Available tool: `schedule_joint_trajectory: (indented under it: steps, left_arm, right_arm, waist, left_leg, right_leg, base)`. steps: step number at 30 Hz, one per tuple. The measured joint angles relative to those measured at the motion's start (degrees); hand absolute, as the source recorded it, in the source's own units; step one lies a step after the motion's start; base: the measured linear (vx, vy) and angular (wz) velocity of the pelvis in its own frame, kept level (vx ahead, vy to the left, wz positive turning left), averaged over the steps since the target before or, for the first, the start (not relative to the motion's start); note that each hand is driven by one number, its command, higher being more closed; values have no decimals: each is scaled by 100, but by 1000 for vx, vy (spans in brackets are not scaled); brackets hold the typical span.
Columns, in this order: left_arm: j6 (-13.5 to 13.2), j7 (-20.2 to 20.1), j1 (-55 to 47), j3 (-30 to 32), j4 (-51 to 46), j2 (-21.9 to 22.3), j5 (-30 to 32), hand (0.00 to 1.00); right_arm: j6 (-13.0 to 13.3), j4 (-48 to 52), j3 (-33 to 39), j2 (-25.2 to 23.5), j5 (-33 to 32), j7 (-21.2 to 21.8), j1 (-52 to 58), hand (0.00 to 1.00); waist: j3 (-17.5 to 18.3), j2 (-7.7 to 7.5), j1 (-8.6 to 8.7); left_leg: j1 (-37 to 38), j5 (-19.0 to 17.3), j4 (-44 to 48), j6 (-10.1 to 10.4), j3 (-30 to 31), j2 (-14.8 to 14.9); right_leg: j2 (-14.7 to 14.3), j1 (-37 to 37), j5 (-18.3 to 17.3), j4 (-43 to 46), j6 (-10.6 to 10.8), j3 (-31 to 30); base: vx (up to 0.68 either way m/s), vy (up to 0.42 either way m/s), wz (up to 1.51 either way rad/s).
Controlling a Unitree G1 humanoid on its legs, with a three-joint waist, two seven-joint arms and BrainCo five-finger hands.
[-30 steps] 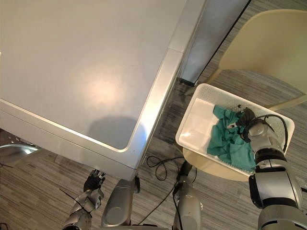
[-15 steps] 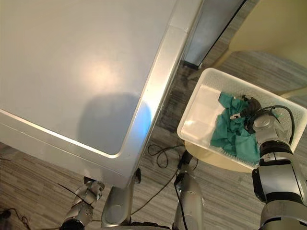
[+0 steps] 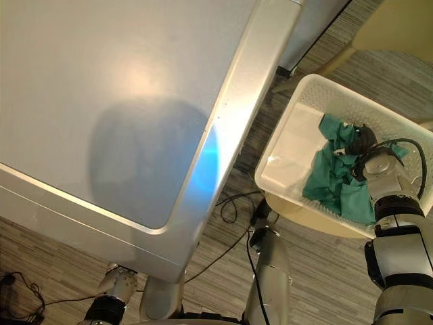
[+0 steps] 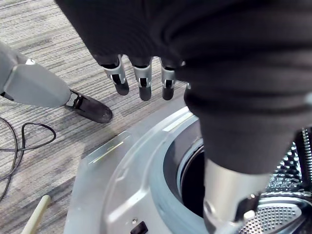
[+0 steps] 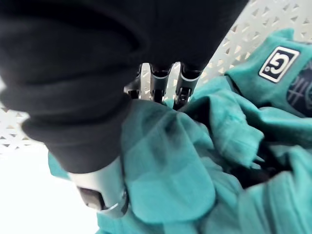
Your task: Pick up the laundry basket with both hands and put the clothes into the washing machine.
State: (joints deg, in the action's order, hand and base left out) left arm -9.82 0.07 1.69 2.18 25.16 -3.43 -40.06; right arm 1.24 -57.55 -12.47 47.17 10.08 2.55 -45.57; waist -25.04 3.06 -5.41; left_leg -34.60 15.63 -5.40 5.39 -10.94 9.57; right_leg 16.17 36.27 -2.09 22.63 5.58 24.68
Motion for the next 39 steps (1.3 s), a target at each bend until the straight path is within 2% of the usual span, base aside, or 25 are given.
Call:
schedule_joint_trajectory:
  steps: [4,9,18,21,23,26,28,30,39]
  left_arm:
    - [3,17,-4,8,-58,97,-33,0]
    - [47,35,-18,9,-236,210,-32,0]
    - [130,49,-88,69,-43,97,-3,0]
    - [190,14,-296,78,199,-47,39,0]
    - [231,2,-391,74,512,-132,49,0]
    - [248,-8,-532,73,710,-207,79,0]
    - [256,-12,-558,74,846,-236,145,0]
    - [264,-14,-573,84,918,-263,217,0]
    - [271,-21,-577,79,919,-339,238,0]
  right_arm:
    - [-9,32,-186,-419,-45,-1,4,100]
    - [-60,233,-67,-850,-47,-37,292,100]
    - [-175,1054,1482,-1078,-362,-363,883,100]
    - [-171,1075,1890,-1127,-537,-360,1163,100]
    - [-171,724,2187,-1125,-631,-357,1179,100]
    - [-175,374,2400,-1116,-752,-349,1194,100]
    - [-174,275,2473,-1089,-820,-336,1239,100]
    - [-174,232,2570,-1070,-1006,-317,1238,100]
    - [-167,19,2581,-1060,-1076,-226,1227,100]
  waist:
    - [17,-31,-77]
    - [19,-35,-159]
    - [50,-94,-129]
    - [321,-252,-122]
    - [480,-341,-56]
    - [637,-413,19]
    - [758,-412,35]
    - [833,-411,130]
    - [906,-370,138]
  left_leg:
    - [154,75,3,-9,-9,10]
    - [463,79,4,-3,20,45]
    - [1271,36,1,24,56,46]
    - [1454,7,-2,41,64,55]
    - [1538,8,-2,41,110,49]
    - [1644,-28,-1,-4,132,33]
    - [1652,-15,0,-21,167,-9]
    - [1669,-14,1,-24,248,-69]
    - [1660,-35,-5,-1,233,-66]
  right_leg:
    - [79,-32,-188,308,-84,72]
    - [99,-352,-299,422,-134,231]
    - [99,-1284,-378,310,-37,359]
    - [39,-1525,-367,149,46,358]
    - [-31,-1734,-296,-82,149,382]
    - [-90,-1949,-184,-355,249,372]
    - [-132,-2029,-75,-555,257,375]
    - [-140,-2113,-25,-644,294,394]
    - [-169,-2065,-8,-665,300,309]
  base:
    - [49,-34,5]
    - [42,-53,6]
    - [-20,-31,9]
    - [3,-9,2]
    - [68,2,5]
    - [68,12,2]
    - [48,23,-3]
    - [33,15,10]
    - [-5,-14,-3]
